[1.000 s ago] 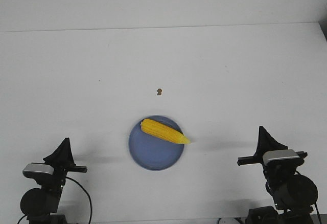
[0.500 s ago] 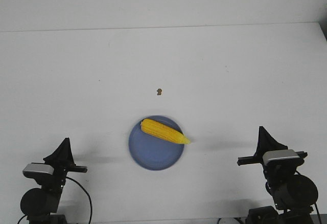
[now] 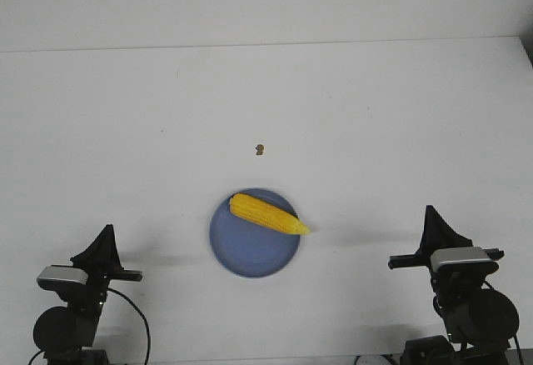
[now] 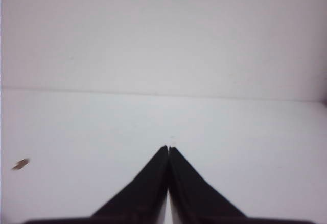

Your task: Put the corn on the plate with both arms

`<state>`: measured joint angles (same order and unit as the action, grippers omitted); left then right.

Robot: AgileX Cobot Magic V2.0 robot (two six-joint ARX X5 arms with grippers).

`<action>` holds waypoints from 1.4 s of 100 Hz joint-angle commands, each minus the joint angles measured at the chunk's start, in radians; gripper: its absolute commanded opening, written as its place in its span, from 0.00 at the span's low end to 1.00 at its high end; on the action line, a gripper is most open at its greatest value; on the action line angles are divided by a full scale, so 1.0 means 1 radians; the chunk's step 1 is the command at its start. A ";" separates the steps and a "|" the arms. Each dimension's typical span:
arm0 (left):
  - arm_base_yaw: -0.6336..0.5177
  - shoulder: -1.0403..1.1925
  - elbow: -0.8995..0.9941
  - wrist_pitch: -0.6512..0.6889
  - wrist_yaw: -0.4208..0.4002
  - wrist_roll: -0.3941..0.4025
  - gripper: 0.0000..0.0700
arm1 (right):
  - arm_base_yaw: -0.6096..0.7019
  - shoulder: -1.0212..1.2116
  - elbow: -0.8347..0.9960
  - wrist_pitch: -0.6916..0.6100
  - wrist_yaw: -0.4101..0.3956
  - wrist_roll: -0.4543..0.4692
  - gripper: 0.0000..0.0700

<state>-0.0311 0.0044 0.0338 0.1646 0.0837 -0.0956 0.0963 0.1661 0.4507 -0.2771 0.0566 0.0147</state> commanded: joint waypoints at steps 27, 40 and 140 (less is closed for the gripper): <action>-0.002 -0.001 -0.020 0.010 0.002 0.004 0.02 | -0.019 -0.164 -0.209 0.172 0.003 -0.004 0.00; -0.002 -0.001 -0.019 0.009 0.002 0.004 0.02 | -0.041 -0.164 -0.231 0.175 0.004 -0.004 0.00; -0.002 -0.001 -0.019 0.010 0.002 0.004 0.02 | -0.104 -0.165 -0.438 0.483 -0.004 0.038 0.00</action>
<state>-0.0311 0.0044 0.0338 0.1642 0.0837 -0.0956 -0.0074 0.0040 0.0147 0.1932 0.0502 0.0418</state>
